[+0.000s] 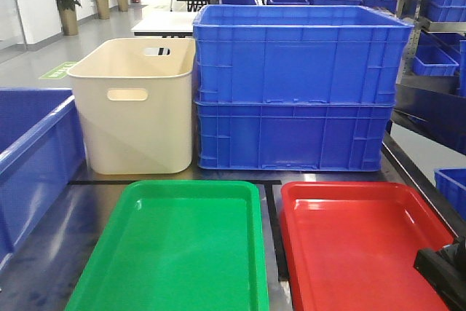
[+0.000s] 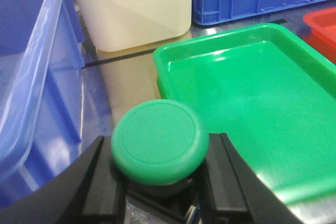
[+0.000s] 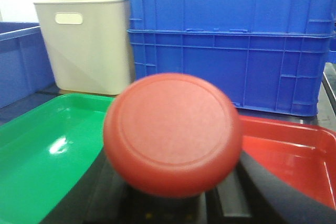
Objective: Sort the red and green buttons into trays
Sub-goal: 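Lower the green button into the green tray and red into red tray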
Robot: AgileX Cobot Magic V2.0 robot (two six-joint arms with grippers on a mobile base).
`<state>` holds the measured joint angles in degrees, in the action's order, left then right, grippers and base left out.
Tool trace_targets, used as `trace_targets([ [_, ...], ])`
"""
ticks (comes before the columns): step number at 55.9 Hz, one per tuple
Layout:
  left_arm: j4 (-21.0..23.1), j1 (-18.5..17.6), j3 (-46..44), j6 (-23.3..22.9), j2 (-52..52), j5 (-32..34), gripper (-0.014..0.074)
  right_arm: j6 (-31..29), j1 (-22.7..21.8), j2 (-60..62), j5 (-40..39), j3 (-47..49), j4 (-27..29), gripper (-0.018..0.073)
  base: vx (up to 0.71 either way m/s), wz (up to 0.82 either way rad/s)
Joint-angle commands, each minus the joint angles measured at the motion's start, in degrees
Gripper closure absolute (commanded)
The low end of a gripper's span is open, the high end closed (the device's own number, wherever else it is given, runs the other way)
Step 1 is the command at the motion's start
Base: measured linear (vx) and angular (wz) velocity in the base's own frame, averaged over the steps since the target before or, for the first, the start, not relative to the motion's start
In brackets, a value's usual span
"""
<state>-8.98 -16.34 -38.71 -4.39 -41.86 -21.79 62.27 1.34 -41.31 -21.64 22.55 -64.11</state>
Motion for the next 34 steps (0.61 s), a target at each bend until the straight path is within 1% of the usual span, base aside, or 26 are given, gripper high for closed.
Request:
trace_targets([
  [1, 0.17, -0.09, -1.59, -0.63, 0.12, 5.1, 0.0594, 0.09, -0.13, 0.35, -2.66, 1.66, 1.23, 0.0568, 0.21, -0.09],
  [16, 0.17, -0.09, -1.59, -0.63, 0.12, 5.1, 0.0594, 0.09, -0.13, 0.35, -2.66, 1.66, 1.23, 0.0568, 0.16, -0.1],
  [34, 0.17, -0.09, -1.59, -0.63, 0.12, 5.1, 0.0594, 0.09, -0.13, 0.35, -2.66, 1.66, 1.23, 0.0568, 0.07, -0.02],
])
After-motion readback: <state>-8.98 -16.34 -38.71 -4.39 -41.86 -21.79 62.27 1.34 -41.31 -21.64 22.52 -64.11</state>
